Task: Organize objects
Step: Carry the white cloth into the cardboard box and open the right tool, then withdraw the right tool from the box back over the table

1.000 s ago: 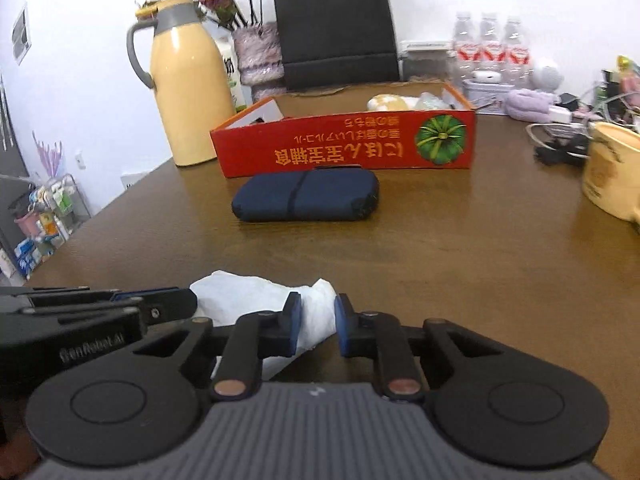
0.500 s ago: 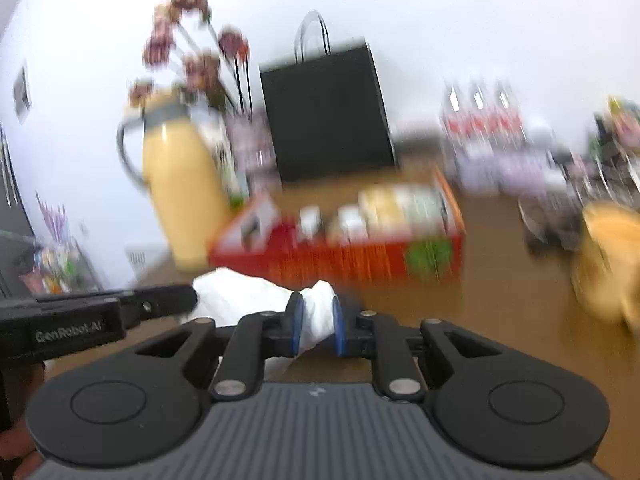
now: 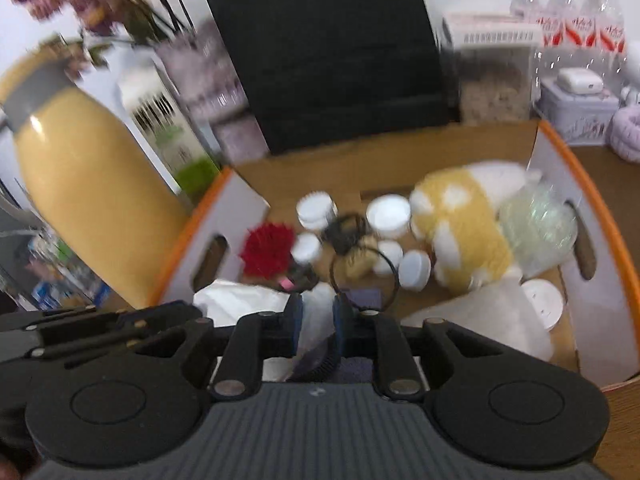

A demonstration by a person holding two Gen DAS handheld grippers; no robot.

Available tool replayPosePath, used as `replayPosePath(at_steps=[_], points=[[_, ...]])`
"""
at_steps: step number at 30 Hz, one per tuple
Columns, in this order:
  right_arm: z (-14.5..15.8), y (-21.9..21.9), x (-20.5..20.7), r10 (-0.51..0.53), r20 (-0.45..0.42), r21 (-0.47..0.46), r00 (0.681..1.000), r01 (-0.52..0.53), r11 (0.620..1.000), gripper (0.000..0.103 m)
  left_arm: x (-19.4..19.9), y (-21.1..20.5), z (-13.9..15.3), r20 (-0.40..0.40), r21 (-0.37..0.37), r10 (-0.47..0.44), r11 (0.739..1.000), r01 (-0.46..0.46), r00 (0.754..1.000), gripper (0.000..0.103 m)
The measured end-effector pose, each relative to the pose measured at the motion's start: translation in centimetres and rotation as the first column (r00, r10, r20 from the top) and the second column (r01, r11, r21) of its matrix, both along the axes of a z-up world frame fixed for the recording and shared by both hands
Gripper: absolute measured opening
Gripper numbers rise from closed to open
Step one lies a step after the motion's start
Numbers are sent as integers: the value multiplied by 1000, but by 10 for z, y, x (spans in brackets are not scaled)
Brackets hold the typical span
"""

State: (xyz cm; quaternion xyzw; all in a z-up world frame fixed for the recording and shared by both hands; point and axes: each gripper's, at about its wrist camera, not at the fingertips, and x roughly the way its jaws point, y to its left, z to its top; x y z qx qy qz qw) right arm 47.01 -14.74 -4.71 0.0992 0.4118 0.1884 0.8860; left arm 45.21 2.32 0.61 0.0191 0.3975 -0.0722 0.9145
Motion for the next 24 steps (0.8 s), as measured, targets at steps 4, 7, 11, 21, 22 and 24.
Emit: replayPosePath(at_steps=[4,7,11,21,22,24], points=[[-2,-5,-5,38,-17,87,999,-36,996,45,-25,5,18,72,-5,-24,1000,25,997,48],[17,-16,-18,19,42,65,999,-22,998,47,-54,-1,40,157,34,-55,998,50,986,64],[49,-36,-42,2,116,19,993,-4,1000,62,-97,-10,60,226,56,-65,997,54,972,80],[46,-93,-235,-18,285,-39,958,31,999,87,-272,-16,13,192,-171,27,985,6,981,83],[42,-99,-254,-24,279,-23,960,31,999,88,-288,-16,8,178,-176,31,984,1,984,83],[36,-116,-295,-53,275,7,960,53,999,93,-309,-14,4,153,-173,0,985,27,988,85]])
